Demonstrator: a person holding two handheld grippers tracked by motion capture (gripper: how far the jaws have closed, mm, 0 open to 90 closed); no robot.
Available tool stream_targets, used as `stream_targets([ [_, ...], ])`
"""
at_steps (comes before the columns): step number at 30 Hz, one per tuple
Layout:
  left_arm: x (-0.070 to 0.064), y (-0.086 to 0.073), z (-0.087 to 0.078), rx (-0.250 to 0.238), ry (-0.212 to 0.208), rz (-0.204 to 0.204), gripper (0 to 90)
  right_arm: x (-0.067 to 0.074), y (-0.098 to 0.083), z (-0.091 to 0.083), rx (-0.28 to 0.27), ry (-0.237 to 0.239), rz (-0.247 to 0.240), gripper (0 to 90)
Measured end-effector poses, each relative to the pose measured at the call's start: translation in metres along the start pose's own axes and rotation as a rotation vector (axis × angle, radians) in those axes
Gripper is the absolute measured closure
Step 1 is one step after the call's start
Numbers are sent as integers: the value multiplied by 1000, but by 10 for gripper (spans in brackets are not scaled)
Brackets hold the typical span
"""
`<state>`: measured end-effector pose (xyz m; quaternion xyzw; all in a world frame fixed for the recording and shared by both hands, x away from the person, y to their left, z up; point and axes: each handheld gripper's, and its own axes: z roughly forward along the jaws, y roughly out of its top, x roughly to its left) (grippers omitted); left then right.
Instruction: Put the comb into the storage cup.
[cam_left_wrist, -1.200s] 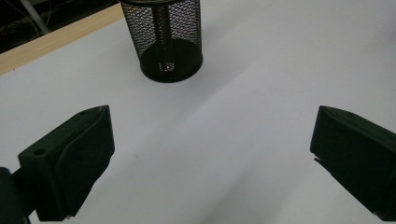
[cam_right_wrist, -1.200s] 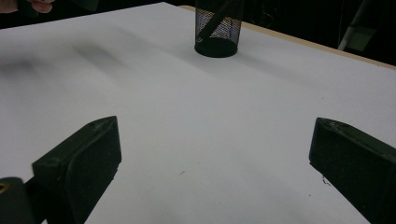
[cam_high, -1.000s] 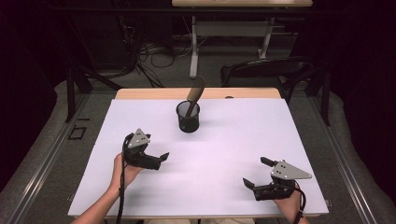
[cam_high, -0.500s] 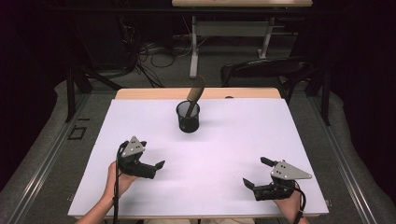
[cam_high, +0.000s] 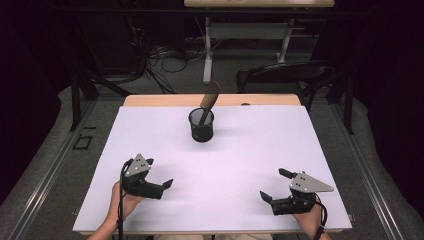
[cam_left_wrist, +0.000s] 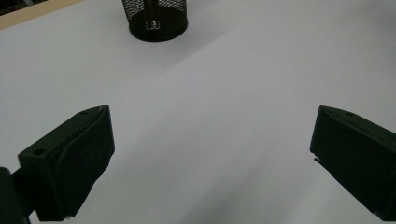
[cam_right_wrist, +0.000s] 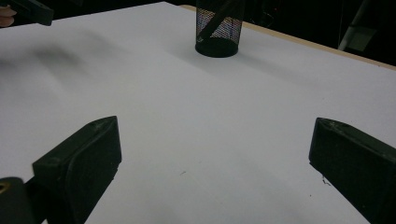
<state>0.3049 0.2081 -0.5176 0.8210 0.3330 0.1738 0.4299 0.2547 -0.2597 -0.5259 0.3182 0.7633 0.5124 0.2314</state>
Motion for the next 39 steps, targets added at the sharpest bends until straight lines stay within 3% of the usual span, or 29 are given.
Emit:
stream_targets([
  [32, -4, -32, -20, -27, 19, -43, 0, 0, -1, 2, 14, 10, 8, 23],
  [39, -5, -37, -25, -61, 34, -48, 0, 0, -2, 4, 26, 18, 14, 23],
])
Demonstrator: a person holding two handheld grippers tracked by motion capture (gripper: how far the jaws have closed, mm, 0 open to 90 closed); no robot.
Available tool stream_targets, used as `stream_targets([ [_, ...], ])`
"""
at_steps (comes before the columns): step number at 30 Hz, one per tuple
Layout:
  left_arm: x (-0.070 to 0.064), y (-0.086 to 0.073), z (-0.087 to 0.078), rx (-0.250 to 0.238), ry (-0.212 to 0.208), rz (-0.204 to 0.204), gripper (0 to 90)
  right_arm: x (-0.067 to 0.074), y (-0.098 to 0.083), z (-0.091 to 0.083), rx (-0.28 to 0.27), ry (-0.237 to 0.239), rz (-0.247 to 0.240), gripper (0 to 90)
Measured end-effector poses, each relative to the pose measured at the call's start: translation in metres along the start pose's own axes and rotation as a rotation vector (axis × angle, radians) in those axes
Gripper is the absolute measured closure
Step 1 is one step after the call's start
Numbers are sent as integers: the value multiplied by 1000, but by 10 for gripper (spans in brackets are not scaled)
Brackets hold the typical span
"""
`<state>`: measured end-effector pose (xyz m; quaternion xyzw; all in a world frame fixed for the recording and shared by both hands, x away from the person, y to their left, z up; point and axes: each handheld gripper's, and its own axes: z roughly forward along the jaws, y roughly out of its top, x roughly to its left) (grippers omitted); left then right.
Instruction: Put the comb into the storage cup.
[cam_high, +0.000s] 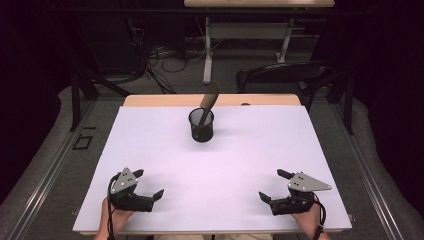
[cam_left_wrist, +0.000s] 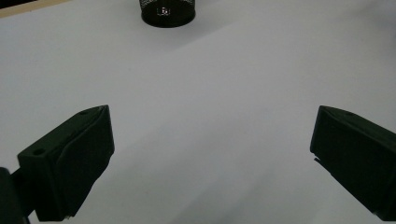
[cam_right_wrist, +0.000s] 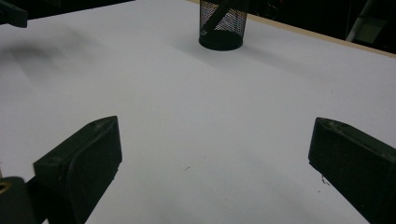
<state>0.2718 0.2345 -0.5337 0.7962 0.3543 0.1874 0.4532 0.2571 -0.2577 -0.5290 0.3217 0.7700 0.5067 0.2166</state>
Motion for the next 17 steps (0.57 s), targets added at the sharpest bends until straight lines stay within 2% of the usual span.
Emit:
stream_targets([
  [4, -1, -3, -1, -5, -1, -3, 0, 0, 0, 0, 0, 2, 1, 23],
  [6, -1, -4, -2, 3, 0, 11, 0, -1, 0, 0, 2, 4, -1, 23],
  [17, -1, -3, 4, 9, -24, 9, 0, -1, -1, 0, 0, 9, -1, 22],
])
